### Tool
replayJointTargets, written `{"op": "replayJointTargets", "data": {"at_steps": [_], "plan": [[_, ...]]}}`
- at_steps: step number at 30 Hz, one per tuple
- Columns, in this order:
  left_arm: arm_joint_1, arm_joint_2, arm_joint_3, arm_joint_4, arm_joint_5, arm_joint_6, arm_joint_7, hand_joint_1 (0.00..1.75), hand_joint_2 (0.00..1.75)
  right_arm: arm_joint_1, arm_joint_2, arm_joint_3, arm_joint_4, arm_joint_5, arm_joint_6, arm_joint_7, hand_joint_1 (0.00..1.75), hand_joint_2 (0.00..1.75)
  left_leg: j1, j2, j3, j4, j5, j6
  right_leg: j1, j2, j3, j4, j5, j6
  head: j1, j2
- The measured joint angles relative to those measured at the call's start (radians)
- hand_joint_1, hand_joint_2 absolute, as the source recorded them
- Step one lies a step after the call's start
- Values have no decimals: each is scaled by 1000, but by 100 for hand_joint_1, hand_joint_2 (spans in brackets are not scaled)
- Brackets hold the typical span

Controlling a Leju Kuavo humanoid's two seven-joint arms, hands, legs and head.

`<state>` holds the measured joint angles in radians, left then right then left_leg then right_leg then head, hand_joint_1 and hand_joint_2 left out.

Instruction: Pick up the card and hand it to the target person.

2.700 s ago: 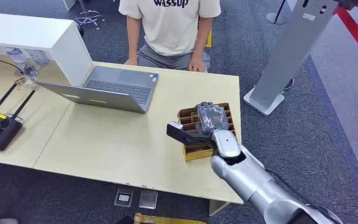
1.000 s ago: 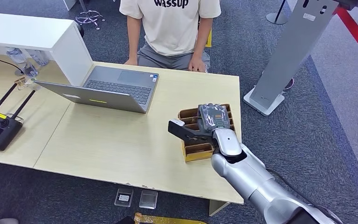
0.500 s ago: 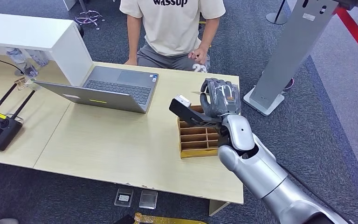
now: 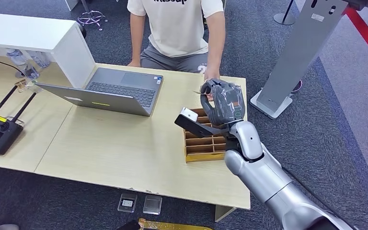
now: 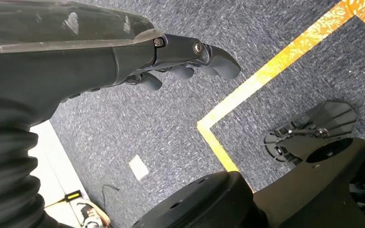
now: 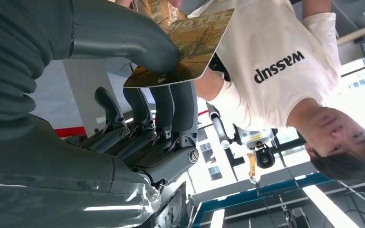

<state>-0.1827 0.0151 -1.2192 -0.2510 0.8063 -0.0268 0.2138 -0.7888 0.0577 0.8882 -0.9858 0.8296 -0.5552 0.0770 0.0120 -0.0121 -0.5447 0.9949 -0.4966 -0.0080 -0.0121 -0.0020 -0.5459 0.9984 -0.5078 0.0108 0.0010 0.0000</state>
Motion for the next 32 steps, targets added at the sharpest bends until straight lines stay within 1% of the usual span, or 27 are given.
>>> {"op": "replayJointTargets", "data": {"at_steps": [4, 10, 17, 21, 25, 28, 29, 31, 32], "plan": [[-2, 0, -1, 0, -4, -7, 3, 0, 175, -1, 19, -2, 76, -3, -63, -39, 141, 175, 0, 0, 0, 0, 0, 0, 0, 0, 0, 0, 0, 0, 0, 0], [-3, -1, -1, 0, -3, -32, -2, 0, 175, -1, 48, -3, 176, 11, -121, -74, 141, 175, 0, 0, 0, 0, 0, 0, 0, 0, 0, 0, 0, 0, -1, 0], [-2, -3, -1, 0, 1, -50, -11, 0, 175, 2, 69, -16, 227, 59, -132, -85, 141, 175, 0, 0, 0, 0, 0, 0, 0, 0, 0, 0, 0, 0, 0, 0], [-1, -3, -1, 0, 5, -59, -17, 0, 175, 5, 77, -25, 245, 77, -133, -86, 0, 175, 0, 0, 0, 0, 0, 0, 0, 0, 0, 0, 0, 0, 0, 0], [0, -4, -1, 0, 15, -51, -24, 0, 0, 8, 84, -31, 258, 74, -134, -88, 0, 175, 0, 0, 0, 0, 0, 0, 0, 0, 0, 0, 0, 0, -1, 0], [3, -4, -1, 0, 23, -38, -26, 0, 0, 17, 88, -42, 262, 28, -132, -110, 0, 175, 0, 0, 0, 0, 0, 0, 0, 0, 0, 0, 0, 0, 0, 0], [4, -4, 0, 0, 25, -32, -26, 0, 0, 22, 90, -48, 260, -20, -128, -133, 0, 175, 0, 0, 0, 0, 0, 0, 0, 0, 0, 0, 0, 0, 0, 0], [8, -3, 0, 0, 29, -17, -25, 0, 0, 38, 92, -65, 249, -170, -103, -196, 0, 175, 0, 0, 0, 0, 0, 0, 0, 0, 0, 0, 0, 0, 0, 0], [10, -3, 0, 0, 30, -12, -24, 0, 0, 42, 93, -70, 245, -218, -95, -215, 0, 175, 0, 0, 0, 0, 0, 0, 0, 0, 0, 0, 0, 0, 0, 0]]}}
